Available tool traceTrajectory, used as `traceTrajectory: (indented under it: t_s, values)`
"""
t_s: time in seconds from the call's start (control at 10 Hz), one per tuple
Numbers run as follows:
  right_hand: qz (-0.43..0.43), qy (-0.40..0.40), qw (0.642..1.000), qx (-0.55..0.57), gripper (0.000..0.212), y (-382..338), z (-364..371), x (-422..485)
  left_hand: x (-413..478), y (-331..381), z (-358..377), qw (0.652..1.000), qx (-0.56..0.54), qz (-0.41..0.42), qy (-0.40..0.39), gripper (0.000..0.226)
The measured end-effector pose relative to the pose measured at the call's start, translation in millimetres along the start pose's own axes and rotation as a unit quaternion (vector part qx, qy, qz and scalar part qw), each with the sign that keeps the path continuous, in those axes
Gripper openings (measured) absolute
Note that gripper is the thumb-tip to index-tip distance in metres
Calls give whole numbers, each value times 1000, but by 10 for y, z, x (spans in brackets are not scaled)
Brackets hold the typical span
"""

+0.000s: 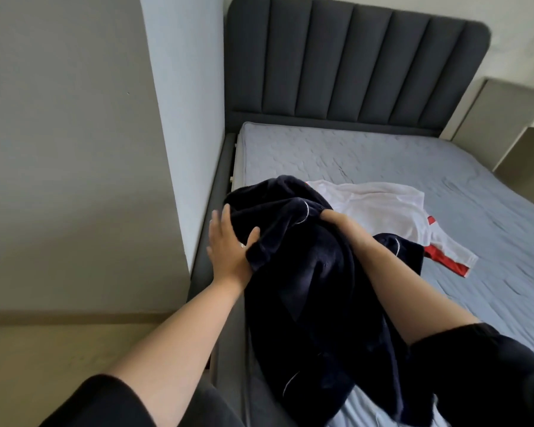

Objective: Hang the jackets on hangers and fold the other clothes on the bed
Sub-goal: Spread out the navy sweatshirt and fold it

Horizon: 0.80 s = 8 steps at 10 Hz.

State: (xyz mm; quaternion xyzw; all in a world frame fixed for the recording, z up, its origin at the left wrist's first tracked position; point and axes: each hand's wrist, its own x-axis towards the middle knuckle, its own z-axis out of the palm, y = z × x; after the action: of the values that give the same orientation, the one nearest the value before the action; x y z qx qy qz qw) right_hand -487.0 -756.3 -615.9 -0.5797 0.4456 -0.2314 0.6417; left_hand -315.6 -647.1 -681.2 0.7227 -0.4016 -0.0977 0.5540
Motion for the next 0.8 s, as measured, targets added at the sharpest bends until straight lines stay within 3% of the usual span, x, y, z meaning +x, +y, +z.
traceTrajectory:
  t_s: [0.1, 0.2, 0.3, 0.4, 0.5, 0.6, 0.7, 0.8]
  values:
    - [20, -22, 1000, 2, 39, -35, -16, -68, 53, 73, -115, 932, -269, -220, -105, 57]
    - [6, -11, 999, -41, 64, 33, 15, -96, 87, 70, -225, 846, -332, -354, -219, 56]
    - [21, -87, 994, -59, 57, 176, 87, -112, 148, 97, -271, 839, -351, -349, -227, 50]
    - [51, -102, 993, -34, 51, 302, 105, -134, 222, 96, -288, 902, -232, -257, -259, 36]
    - [-32, 40, 999, 4, 31, 263, 54, -100, 259, 112, -386, 962, -1, -107, -251, 35]
    - [-99, 299, 949, -8, 17, 158, -251, -55, 320, -15, -485, 973, 135, -46, -182, 48]
    - [-88, 433, 895, -58, 26, 142, -677, -26, 340, -195, -565, 979, 160, -84, -91, 50]
    - [-23, 421, 898, -127, 18, 221, -910, 93, 354, -343, -594, 981, 149, -119, -47, 50]
